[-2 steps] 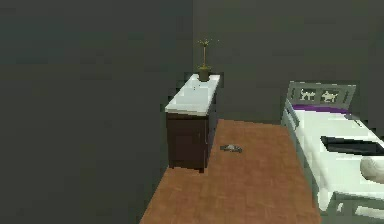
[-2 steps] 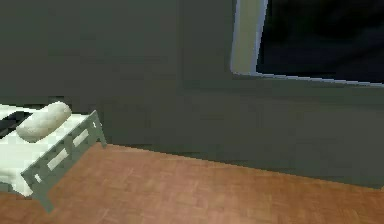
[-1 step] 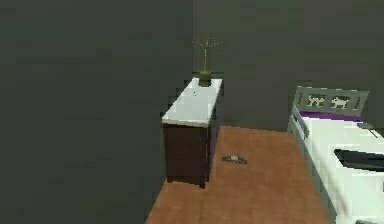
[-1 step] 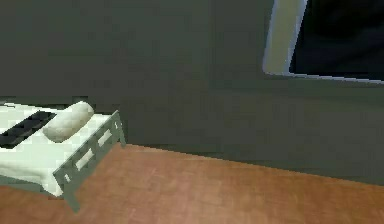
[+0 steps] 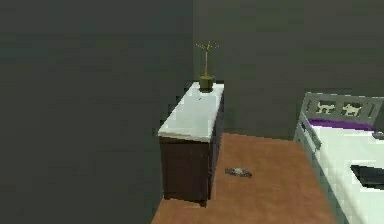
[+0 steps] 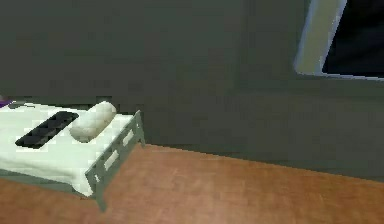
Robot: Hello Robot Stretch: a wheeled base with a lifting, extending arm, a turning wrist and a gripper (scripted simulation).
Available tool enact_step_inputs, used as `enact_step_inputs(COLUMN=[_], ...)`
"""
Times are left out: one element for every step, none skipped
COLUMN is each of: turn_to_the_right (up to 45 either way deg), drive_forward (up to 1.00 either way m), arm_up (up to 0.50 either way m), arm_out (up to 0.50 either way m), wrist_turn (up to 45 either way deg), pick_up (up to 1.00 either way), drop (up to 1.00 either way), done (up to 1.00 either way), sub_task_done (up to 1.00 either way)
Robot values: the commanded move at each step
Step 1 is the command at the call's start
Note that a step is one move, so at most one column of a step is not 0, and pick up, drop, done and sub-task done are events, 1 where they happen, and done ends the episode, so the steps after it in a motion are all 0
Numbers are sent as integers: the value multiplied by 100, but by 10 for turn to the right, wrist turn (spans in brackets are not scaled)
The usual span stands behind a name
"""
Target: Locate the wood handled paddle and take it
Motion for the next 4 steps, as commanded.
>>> enact_step_inputs(turn_to_the_right=[240, 0, 0, -270], drive_forward=[0, 100, 70, 0], arm_up=[0, 0, 0, 0], arm_out=[0, 0, 0, 0], wrist_turn=[0, 0, 0, 0], pick_up=[0, 0, 0, 0], drop=[0, 0, 0, 0], done=[0, 0, 0, 0], sub_task_done=[0, 0, 0, 0])
